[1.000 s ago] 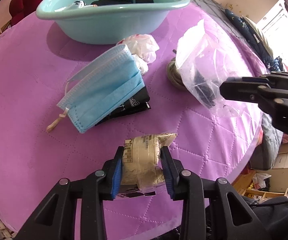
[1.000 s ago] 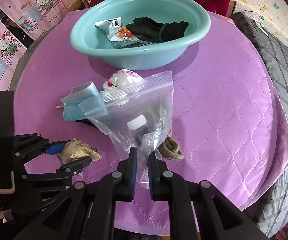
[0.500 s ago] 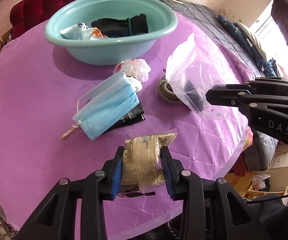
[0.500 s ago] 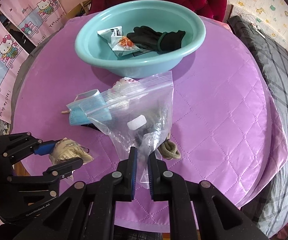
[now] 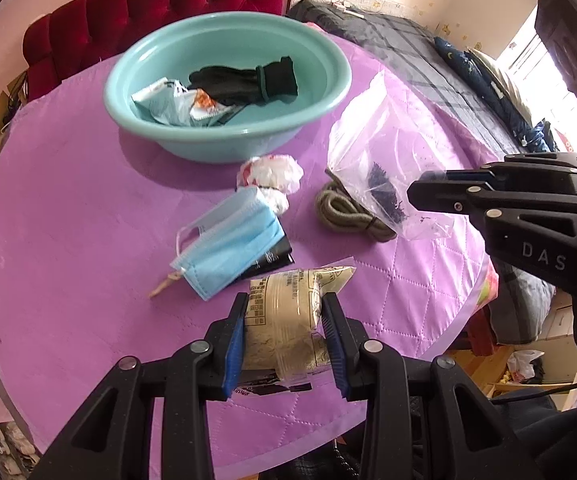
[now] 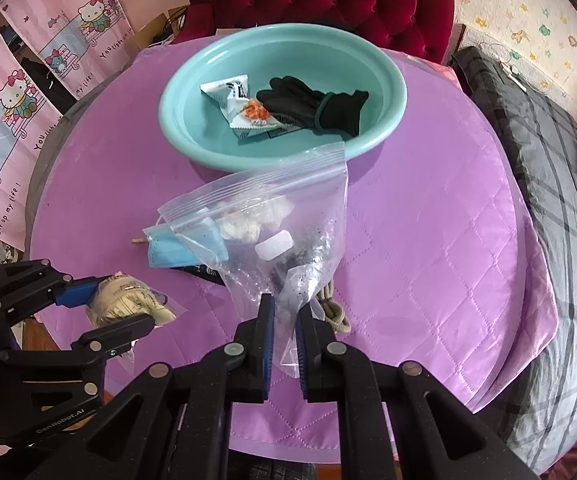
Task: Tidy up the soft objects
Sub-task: 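Carry the zip bag and beige packet over the teal basin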
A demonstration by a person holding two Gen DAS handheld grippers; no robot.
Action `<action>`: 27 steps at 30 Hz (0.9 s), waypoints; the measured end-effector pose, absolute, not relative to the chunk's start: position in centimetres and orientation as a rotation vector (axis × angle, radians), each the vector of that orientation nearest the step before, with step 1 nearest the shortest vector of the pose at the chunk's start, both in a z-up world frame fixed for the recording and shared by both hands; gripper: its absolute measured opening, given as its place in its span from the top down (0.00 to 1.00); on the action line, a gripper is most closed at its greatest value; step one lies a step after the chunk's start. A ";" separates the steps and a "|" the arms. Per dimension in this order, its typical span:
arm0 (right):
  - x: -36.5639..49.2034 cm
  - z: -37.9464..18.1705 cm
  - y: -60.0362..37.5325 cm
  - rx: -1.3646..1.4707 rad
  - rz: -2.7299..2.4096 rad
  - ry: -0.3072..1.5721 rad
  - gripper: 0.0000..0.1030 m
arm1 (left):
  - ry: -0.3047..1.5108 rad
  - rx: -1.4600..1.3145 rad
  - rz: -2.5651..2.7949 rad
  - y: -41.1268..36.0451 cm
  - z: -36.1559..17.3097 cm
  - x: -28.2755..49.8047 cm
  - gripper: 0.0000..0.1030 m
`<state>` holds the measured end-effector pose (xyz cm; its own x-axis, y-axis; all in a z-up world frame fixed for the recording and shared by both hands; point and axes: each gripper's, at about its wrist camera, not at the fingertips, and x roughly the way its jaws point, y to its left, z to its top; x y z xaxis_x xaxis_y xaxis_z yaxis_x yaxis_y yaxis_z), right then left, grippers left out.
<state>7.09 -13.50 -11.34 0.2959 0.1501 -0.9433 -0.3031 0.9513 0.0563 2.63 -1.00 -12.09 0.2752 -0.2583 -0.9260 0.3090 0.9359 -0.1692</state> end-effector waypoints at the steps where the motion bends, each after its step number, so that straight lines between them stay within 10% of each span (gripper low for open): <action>1: 7.2 -11.2 -13.5 -0.144 0.303 1.233 0.91 | 1.232 0.052 -0.379 -1.0 -11.9 2.8 0.62; 27: 13.1 -6.9 -13.2 -0.159 0.330 1.193 0.91 | 1.175 0.097 -0.387 -0.6 -7.4 8.4 0.61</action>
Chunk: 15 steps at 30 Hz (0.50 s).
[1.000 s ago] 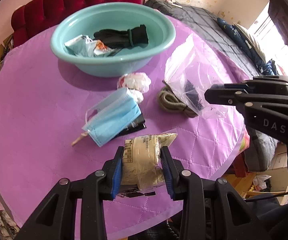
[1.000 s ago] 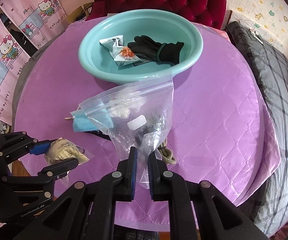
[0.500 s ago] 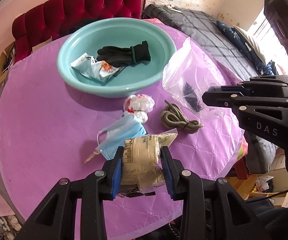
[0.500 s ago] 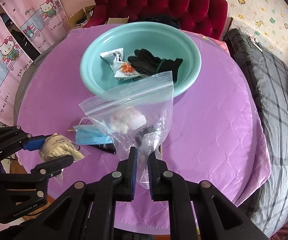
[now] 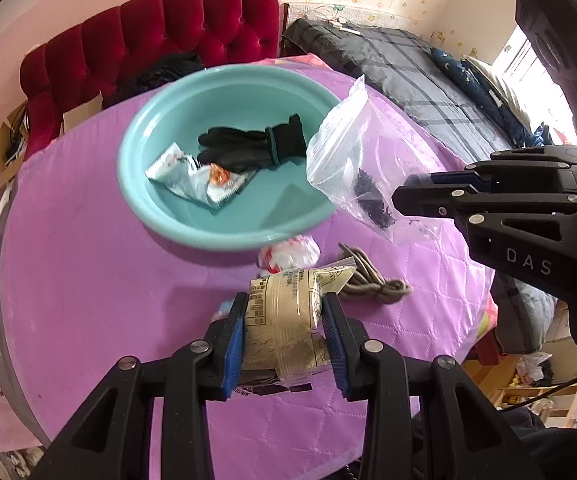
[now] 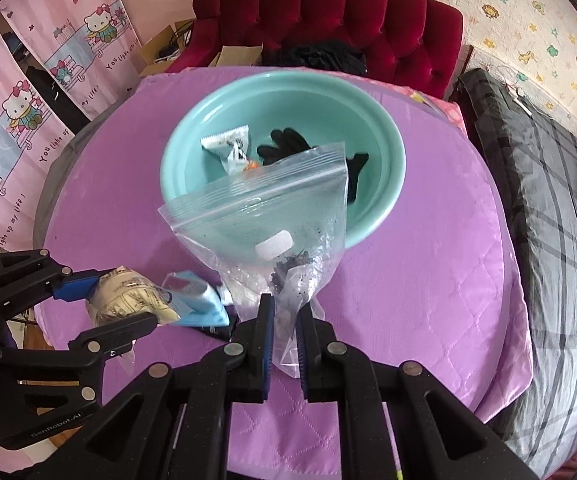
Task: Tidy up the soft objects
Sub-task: 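Carry the zip bag and beige packet over the teal basin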
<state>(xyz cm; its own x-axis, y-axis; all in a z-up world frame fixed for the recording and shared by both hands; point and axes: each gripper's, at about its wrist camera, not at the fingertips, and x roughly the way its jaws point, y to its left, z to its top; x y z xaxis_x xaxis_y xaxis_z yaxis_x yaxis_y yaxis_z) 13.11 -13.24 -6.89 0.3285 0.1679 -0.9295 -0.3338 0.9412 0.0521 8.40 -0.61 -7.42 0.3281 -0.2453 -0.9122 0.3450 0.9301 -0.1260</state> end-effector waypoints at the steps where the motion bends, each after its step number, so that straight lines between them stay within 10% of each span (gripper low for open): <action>1: 13.5 -6.8 -13.2 -0.158 0.331 1.189 0.91 | 1.171 0.098 -0.387 -0.6 -7.3 8.8 0.61; 15: 19.0 -6.2 -12.9 -0.149 0.332 1.175 0.91 | 1.160 0.108 -0.385 -0.3 -6.6 13.9 0.61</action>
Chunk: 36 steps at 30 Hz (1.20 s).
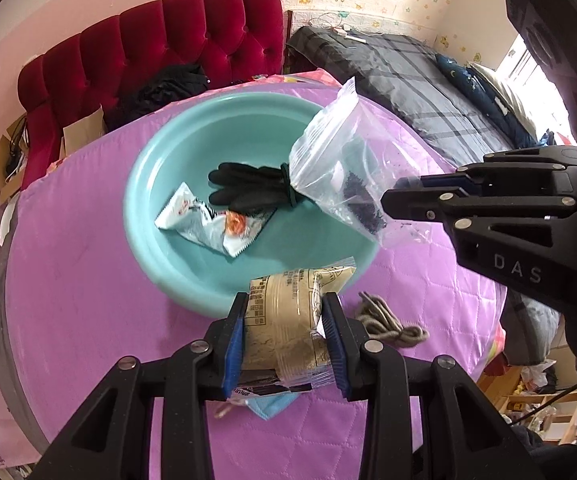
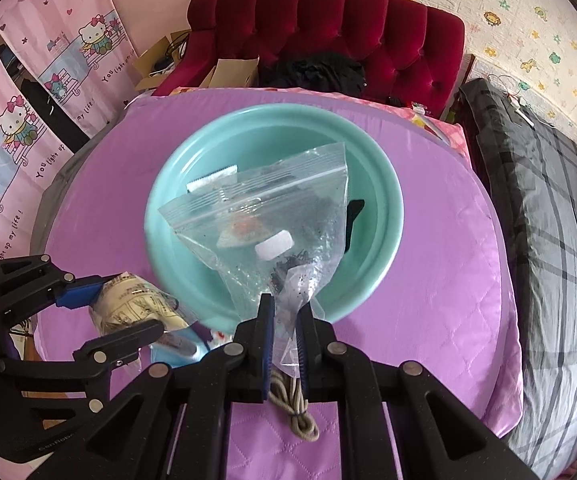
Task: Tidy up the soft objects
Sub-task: 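Carry the zip bag and beige packet over the teal basin, then open both grippers to drop the bag and packet into the basin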
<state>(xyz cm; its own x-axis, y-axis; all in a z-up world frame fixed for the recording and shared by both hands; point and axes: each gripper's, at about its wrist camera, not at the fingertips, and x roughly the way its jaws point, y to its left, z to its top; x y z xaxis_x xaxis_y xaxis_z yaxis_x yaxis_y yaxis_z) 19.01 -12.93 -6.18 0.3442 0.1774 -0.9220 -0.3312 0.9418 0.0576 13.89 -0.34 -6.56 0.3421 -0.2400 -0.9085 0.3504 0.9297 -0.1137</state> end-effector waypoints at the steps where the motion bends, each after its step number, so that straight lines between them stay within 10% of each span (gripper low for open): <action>1: 19.5 -6.3 -12.9 -0.148 0.333 1.177 0.91 | 1.161 0.109 -0.384 -0.3 -6.6 14.3 0.61; 36: 30.9 -13.3 -11.8 -0.068 0.327 1.305 0.88 | 1.251 0.080 -0.325 -0.6 -13.2 24.8 0.61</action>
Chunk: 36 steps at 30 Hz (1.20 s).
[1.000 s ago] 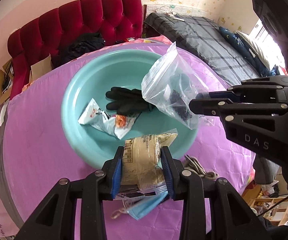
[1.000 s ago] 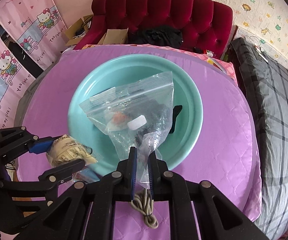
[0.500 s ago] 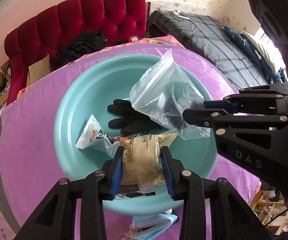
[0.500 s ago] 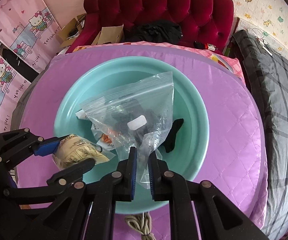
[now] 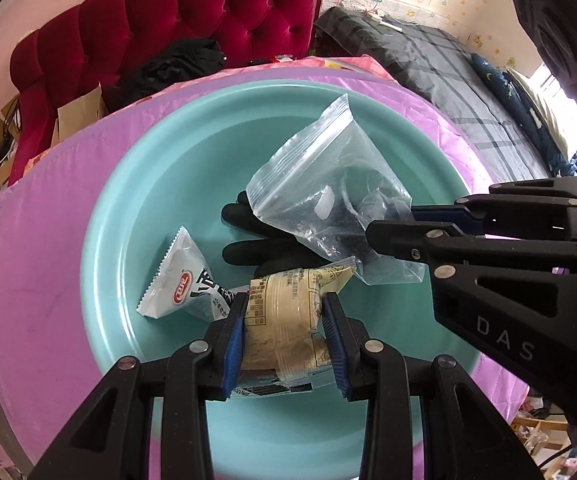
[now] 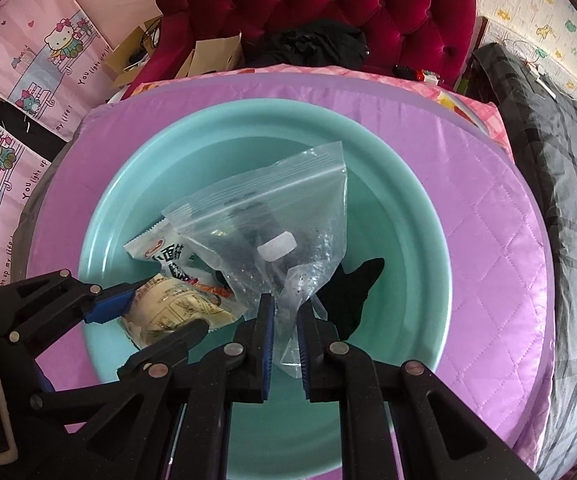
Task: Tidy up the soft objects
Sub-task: 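Open both grippers to drop the bag and packet into the basin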
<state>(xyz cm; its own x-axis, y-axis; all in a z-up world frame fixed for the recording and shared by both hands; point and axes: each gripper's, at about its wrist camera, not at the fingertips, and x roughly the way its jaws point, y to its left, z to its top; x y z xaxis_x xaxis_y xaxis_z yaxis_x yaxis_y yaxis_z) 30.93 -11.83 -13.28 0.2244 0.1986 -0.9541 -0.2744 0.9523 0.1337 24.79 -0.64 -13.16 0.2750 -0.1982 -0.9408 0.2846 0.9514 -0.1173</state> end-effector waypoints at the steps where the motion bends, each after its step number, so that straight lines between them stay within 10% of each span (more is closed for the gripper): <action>1: 31.0 -13.4 -11.8 -0.068 0.329 1.309 0.88 | 1.251 0.080 -0.325 -0.6 -13.2 24.8 0.61; 11: 31.5 -12.9 -12.3 -0.041 0.321 1.291 0.74 | 1.244 0.113 -0.293 -0.9 -13.0 24.9 0.57; 16: 31.2 -12.0 -12.6 -0.055 0.287 1.267 0.51 | 1.218 0.074 -0.286 -0.4 -12.2 24.8 0.04; 24: 30.3 -10.7 -13.2 -0.066 0.238 1.217 0.00 | 1.160 0.087 -0.241 0.4 -10.8 23.8 0.00; 36: 26.7 -9.3 -13.8 -0.089 0.217 1.190 0.00 | 1.149 0.108 -0.213 1.6 -9.5 19.9 0.00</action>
<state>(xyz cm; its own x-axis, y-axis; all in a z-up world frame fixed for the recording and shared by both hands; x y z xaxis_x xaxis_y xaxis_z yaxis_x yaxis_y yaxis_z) 26.71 -13.75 -9.27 0.3535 0.1208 -0.9276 -0.2148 0.9756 0.0452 19.94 1.61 -9.49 0.3926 -0.1117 -0.9129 0.2224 0.9747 -0.0236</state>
